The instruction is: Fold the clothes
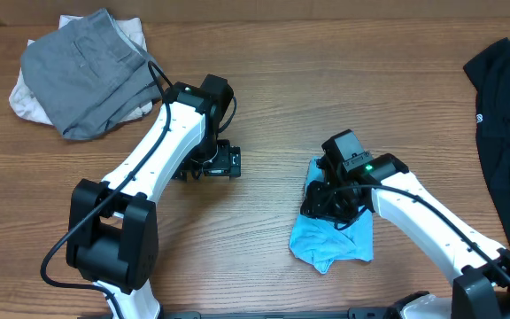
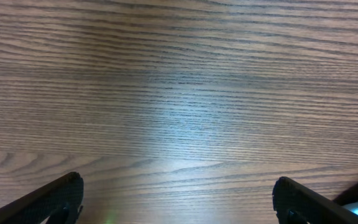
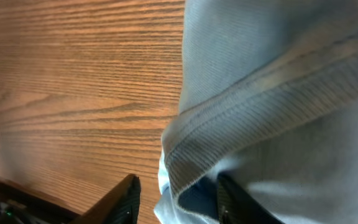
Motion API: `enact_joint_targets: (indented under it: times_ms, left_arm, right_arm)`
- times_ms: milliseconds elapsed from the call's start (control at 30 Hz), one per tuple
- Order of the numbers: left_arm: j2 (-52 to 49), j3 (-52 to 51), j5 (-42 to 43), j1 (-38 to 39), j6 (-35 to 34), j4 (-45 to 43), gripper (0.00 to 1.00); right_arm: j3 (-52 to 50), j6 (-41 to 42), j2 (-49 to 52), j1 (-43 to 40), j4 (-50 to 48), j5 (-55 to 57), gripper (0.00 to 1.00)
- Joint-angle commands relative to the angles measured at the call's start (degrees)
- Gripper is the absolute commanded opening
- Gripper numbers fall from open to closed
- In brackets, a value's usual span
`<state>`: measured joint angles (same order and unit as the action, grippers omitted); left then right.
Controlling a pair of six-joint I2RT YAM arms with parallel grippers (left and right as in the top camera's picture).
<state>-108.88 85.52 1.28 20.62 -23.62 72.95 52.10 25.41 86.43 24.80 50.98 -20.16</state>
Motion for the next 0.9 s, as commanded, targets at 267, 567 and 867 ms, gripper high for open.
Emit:
enact_joint_targets:
  times_ms: [267, 567, 867]
  left_arm:
    - [0.2, -0.3, 0.2, -0.1, 0.9, -0.2, 1.0]
    - [0.2, -0.3, 0.2, -0.1, 0.9, -0.2, 1.0]
    - [0.2, -0.3, 0.2, -0.1, 0.9, -0.2, 1.0]
  right_arm:
    - [1.0, 3.3, -0.2, 0.2, 0.0, 4.1, 0.06]
    - [6.6, 6.6, -0.2, 0.2, 9.2, 14.8, 0.04]
    - [8.1, 10.9, -0.2, 0.2, 14.4, 23.3, 0.04]
